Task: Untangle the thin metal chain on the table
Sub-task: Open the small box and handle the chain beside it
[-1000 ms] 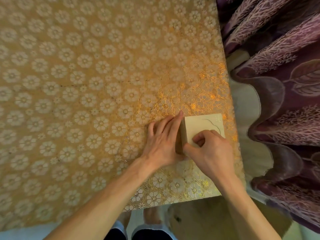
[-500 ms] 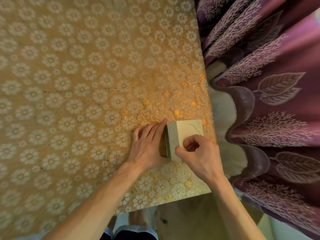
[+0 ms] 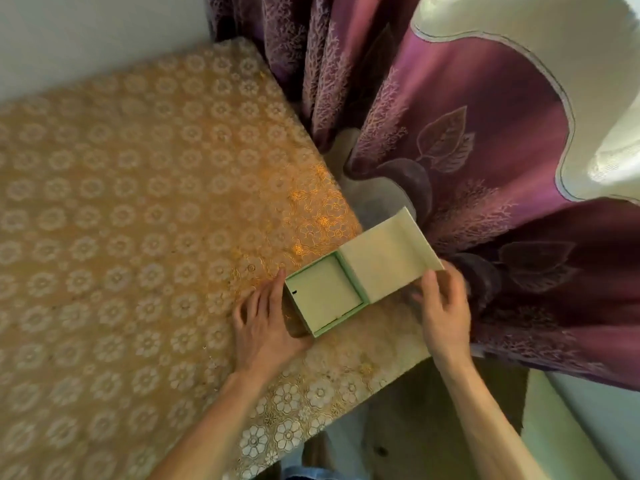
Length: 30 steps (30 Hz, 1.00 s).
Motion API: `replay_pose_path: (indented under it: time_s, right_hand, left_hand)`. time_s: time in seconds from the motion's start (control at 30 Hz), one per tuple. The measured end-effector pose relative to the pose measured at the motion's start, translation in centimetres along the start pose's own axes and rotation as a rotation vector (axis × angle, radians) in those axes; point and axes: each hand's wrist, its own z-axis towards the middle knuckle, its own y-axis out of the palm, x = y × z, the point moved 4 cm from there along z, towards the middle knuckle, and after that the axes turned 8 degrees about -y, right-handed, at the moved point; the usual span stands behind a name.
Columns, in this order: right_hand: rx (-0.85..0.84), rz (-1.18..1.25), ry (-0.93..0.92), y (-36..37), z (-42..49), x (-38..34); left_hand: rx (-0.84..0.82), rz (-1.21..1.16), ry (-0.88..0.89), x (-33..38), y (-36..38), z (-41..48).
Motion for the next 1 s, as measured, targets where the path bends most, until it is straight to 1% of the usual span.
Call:
replay_pose_path:
  time_s: [0.1, 0.17, 0.3, 0.4, 0.5, 0.57, 0.63, 0.7, 0.77, 0.83, 0.9, 1.0]
  right_hand:
    - [-0.082, -0.087, 0.045, 1.9, -0.3, 1.9]
    - [-0.118, -0.137, 0.025, 2.9, -0.1, 2.9]
    - [-0.098, -0.154, 0.029, 3.3, 0.5, 3.8]
    - [-0.104, -0.159, 0.058, 2.9, 0.0, 3.1]
    - [-0.033, -0.229, 0.08, 2.1, -2.2, 2.1]
    - [-0.031, -0.272, 0.033, 2.1, -4.6, 0.9]
    - [-0.079, -0.271, -0.078, 2.8, -7.5, -0.9]
    - [-0.17, -0.251, -0.17, 4.4, -10.6, -2.3]
    - [-0.285, -0.272, -0.224, 6.6, -13.3, -2.8]
    - [-0.384, -0.337, -0.294, 8.6, -15.2, -2.6]
    - [-0.465, -0.407, -0.35, 10.3, -16.3, -1.7]
    - [-0.518, -0.486, -0.325, 12.3, -16.9, -0.1]
  left_hand:
    - [0.011, 0.045, 0.016, 0.2, 0.1, 0.0]
    - [0.014, 0.064, 0.021, 0.2, 0.2, 0.1]
    - [0.004, 0.069, 0.028, 0.5, 0.4, -0.1]
    - [-0.066, 0.07, 0.024, 0.7, 0.5, -0.3]
    - [-0.136, 0.079, 0.058, 0.3, 0.3, -0.5]
    - [-0.116, 0.075, 0.072, -0.6, -0.5, -1.1]
    - [-0.053, -0.005, 0.035, -2.6, -2.0, -1.9]
    - [0.046, -0.1, -0.071, -6.1, -3.8, -2.7]
    - [0.109, -0.056, -0.182, -10.6, -4.9, -3.7]
    - [0.099, 0.051, -0.277, -14.7, -5.2, -4.9]
    - [0.062, 0.086, -0.346, -17.5, -4.9, -6.3]
    - [0.026, 0.152, -0.328, -19.9, -3.6, -8.4]
